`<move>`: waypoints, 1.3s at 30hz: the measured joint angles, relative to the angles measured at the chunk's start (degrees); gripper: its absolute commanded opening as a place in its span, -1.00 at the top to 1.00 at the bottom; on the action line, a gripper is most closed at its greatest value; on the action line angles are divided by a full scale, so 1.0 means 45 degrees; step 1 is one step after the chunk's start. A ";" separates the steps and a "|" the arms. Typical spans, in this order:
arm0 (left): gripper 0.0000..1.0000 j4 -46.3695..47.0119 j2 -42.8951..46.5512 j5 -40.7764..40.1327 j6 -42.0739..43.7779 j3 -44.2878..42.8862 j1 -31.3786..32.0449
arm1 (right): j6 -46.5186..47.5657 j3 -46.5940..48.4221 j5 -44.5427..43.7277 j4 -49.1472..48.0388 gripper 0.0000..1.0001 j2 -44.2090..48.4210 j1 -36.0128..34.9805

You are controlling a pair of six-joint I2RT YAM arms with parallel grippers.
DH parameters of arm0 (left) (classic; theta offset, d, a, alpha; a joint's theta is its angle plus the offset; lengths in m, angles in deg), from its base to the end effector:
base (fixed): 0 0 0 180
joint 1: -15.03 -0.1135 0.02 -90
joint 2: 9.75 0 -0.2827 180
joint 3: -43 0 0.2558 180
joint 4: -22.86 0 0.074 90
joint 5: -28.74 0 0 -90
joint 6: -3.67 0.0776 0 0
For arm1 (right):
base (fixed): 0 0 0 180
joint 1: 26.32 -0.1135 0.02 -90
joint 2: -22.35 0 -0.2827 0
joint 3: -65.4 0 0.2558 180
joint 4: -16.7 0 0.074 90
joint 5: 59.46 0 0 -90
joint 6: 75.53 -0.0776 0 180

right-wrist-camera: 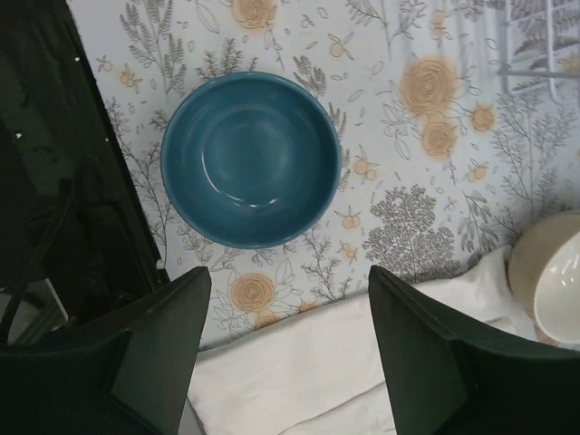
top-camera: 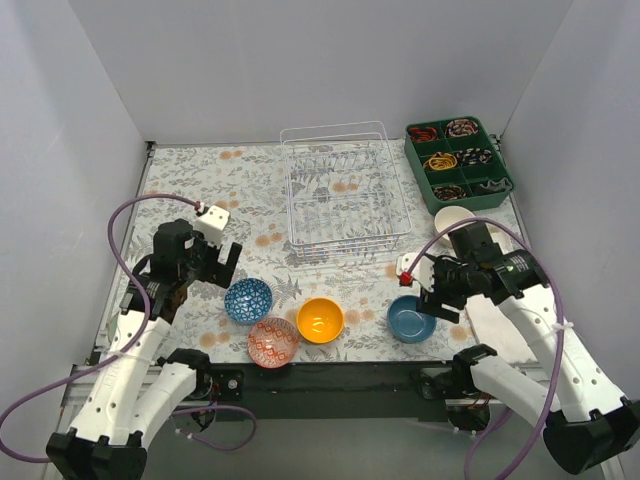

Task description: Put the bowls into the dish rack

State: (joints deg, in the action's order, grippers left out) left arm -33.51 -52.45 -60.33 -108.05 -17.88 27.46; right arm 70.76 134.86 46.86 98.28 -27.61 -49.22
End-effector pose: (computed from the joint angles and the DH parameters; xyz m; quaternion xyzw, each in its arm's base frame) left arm 0.1701 -0.0388 0.2913 -0.0693 0.8968 -0.1353 0.4155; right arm 0.1286 0.0780 0.2841 -0.6387 0.7184 0.0633 0.2683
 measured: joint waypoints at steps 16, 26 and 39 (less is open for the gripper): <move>-0.96 0.0583 -0.2453 -0.0699 -0.2390 -0.1195 -0.0393 | -0.5022 -0.1399 -0.1855 -0.2501 -0.43 -0.1311 -0.5712; -0.97 0.0680 -0.1948 -0.2273 -0.2195 -0.1598 -0.1336 | -0.7927 -0.0704 -0.2987 -0.4095 -0.34 -0.3269 -0.5770; -0.96 0.2817 -0.2807 -0.3866 0.0107 -0.0933 -0.1389 | -0.8432 -0.0952 -0.4056 -0.4138 -0.35 -0.3798 -0.6645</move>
State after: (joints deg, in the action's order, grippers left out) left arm -20.84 -65.08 -77.73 -107.57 -22.07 21.21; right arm 32.82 130.58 28.61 79.65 -44.70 -79.12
